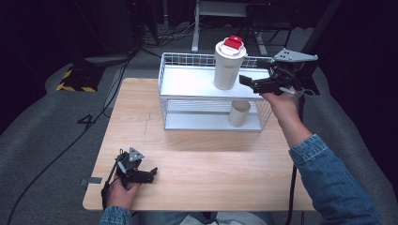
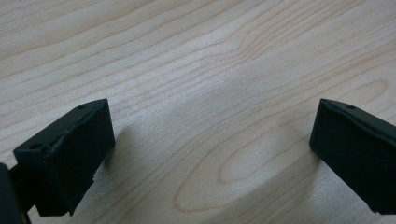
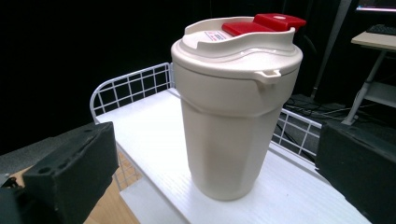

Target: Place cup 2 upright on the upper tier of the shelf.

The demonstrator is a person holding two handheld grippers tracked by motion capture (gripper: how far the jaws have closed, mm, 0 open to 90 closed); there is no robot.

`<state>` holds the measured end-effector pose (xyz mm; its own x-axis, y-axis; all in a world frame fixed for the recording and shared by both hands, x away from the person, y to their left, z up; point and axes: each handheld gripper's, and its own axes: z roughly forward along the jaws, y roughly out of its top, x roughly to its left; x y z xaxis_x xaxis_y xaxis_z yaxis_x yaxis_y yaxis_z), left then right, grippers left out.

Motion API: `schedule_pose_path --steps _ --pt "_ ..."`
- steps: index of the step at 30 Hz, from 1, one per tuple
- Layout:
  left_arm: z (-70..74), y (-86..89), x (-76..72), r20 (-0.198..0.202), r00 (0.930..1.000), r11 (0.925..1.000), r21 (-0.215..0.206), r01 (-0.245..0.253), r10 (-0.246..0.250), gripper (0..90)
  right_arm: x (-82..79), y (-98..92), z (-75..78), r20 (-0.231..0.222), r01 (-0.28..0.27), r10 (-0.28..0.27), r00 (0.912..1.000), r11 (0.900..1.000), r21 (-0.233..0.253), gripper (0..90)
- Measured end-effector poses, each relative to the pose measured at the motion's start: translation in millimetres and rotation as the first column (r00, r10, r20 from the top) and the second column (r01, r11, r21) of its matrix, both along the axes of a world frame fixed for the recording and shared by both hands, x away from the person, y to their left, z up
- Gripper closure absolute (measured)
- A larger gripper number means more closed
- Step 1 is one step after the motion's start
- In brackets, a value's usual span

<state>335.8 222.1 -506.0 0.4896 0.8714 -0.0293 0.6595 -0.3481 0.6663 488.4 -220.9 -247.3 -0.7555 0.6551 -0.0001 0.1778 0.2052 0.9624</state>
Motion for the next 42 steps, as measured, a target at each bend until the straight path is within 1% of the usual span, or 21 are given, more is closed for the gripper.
schedule_pose_path --steps 4,5,6,13,14,15,17,19,22,23,24,26,28,29,37,39,42 --pt "0.0 0.0 0.0 0.000 1.0000 1.0000 0.000 0.000 0.000 0.5 -10.2 -9.1 0.3 -0.009 -0.009 0.009 0.9999 1.000 0.008 0.0" --pt "0.0 0.0 0.0 0.000 1.0000 1.0000 0.000 0.000 0.000 0.5 -16.1 -13.2 -0.3 -0.008 -0.010 0.010 0.9999 1.000 0.002 0.0" --pt "0.0 0.0 0.0 0.000 1.0000 1.0000 0.000 0.000 0.000 0.4 -16.1 -13.2 -0.3 -0.008 -0.010 0.010 0.9999 1.000 0.002 0.0" --pt "0.0 0.0 0.0 0.000 1.0000 1.0000 0.000 0.000 0.000 0.5 -38.7 -29.8 -2.6 -0.009 -0.030 0.030 0.9995 0.999 -0.016 0.0" --pt "0.0 0.0 0.0 0.000 1.0000 1.0000 0.000 0.000 0.000 0.5 -44.3 -34.6 -4.4 -0.009 -0.031 0.031 0.9995 0.999 -0.022 0.0" --pt "0.0 0.0 0.0 0.000 1.0000 1.0000 0.000 0.000 0.000 0.5 -44.3 -34.6 -4.4 -0.009 -0.031 0.031 0.9995 0.999 -0.022 0.0" --pt "0.0 0.0 0.0 0.000 1.0000 1.0000 0.000 0.000 0.000 0.4 -51.6 -41.0 -7.7 -0.011 -0.035 0.035 0.9993 0.999 -0.035 0.0" --pt "0.0 0.0 0.0 0.000 1.0000 1.0000 0.000 0.000 0.000 0.4 -54.3 -43.3 -9.2 -0.011 -0.034 0.034 0.9994 0.999 -0.040 0.0" --pt "0.0 -0.4 0.8 -0.001 1.0000 1.0000 -0.002 -0.002 0.002 0.4 -64.6 -52.4 -17.4 -0.027 -0.038 0.037 0.9990 0.998 -0.058 0.0" --pt "0.0 -0.4 0.8 -0.001 1.0000 1.0000 -0.002 -0.002 0.002 0.4 -64.6 -52.4 -17.4 -0.027 -0.038 0.037 0.9990 0.998 -0.058 0.0" --pt "0.0 -0.5 1.0 -0.002 1.0000 1.0000 -0.002 -0.002 0.002 0.4 -69.2 -57.2 -21.3 -0.027 -0.037 0.036 0.9990 0.997 -0.061 0.0" --pt "0.2 -0.2 1.4 -0.001 1.0000 1.0000 0.002 0.000 0.000 0.4 -70.9 -58.9 -22.7 -0.032 -0.037 0.035 0.9989 0.997 -0.063 0.0" --pt "0.1 -0.3 1.7 -0.001 1.0000 1.0000 0.001 0.000 0.000 0.4 -76.3 -65.3 -29.5 -0.048 -0.036 0.033 0.9983 0.997 -0.074 0.0" --pt "0.1 -0.4 1.8 -0.001 1.0000 1.0000 0.001 -0.001 0.001 0.4 -76.3 -65.3 -29.5 -0.048 -0.036 0.033 0.9983 0.997 -0.074 0.0" --pt "0.1 -0.5 2.1 -0.002 1.0000 1.0000 0.001 -0.001 0.001 0.4 -90.1 -81.5 -52.6 -0.092 -0.026 0.018 0.9956 0.996 -0.090 0.0" --pt "0.0 -0.5 2.1 -0.002 1.0000 1.0000 0.000 0.000 0.000 0.4 -93.6 -83.3 -59.5 -0.096 -0.020 0.009 0.9953 0.993 -0.115 0.0" --pt "0.1 -0.5 2.0 -0.001 1.0000 1.0000 0.002 -0.001 0.001 0.4 -97.9 -84.1 -71.8 -0.121 -0.027 0.010 0.9926 0.989 -0.143 0.0"
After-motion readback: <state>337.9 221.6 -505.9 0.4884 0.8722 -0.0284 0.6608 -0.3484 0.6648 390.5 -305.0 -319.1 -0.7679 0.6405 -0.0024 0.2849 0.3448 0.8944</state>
